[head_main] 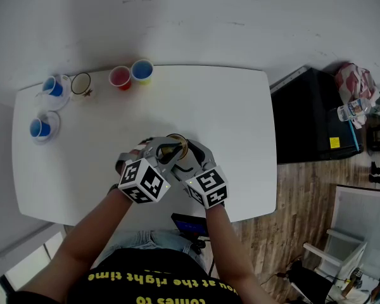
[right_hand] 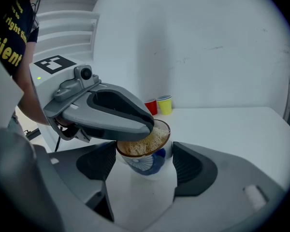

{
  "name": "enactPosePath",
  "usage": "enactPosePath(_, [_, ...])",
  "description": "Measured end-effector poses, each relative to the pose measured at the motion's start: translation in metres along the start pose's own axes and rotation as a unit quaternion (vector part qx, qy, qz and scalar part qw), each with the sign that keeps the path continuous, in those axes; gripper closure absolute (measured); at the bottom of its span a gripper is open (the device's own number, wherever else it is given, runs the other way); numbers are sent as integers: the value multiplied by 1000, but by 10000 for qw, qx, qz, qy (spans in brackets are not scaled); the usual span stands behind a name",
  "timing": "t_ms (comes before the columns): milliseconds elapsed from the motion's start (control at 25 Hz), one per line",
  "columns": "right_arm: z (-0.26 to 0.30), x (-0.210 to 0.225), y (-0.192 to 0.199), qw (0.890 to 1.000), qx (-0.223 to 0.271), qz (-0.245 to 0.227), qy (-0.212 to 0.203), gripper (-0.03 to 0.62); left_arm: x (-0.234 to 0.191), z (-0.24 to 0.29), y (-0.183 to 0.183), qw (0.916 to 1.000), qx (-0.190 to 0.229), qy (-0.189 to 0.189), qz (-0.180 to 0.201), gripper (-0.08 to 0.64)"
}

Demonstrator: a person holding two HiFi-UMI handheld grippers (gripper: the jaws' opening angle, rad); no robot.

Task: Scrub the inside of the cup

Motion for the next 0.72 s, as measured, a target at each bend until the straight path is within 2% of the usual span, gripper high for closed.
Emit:
enactPosePath(160, [1, 0, 0, 10000, -1, -13, -5, 219, 0, 1, 0, 10000, 32, 61, -66, 532])
enactPosePath(480, [1, -1, -1, 10000, -9, -29, 9, 221, -11, -1, -3, 9997, 2, -230, 111, 534])
enactPosePath(600, [1, -1, 0, 10000, -22, -34, 10, 221, -10, -3, -1, 9996, -54, -195, 171, 534])
enactPosePath(720, [0, -1, 1, 10000, -38, -43, 3, 219, -9, -7, -1, 9999, -51, -104, 75, 534])
Point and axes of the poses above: the fingertips, and each gripper's own axes: z forward along the fingers, x to its right, y out of its underside, the point moved 5 cm from there along -z, backward along the fingers, and after that the axes turned 3 degrees about -z, right-handed, at the moved point
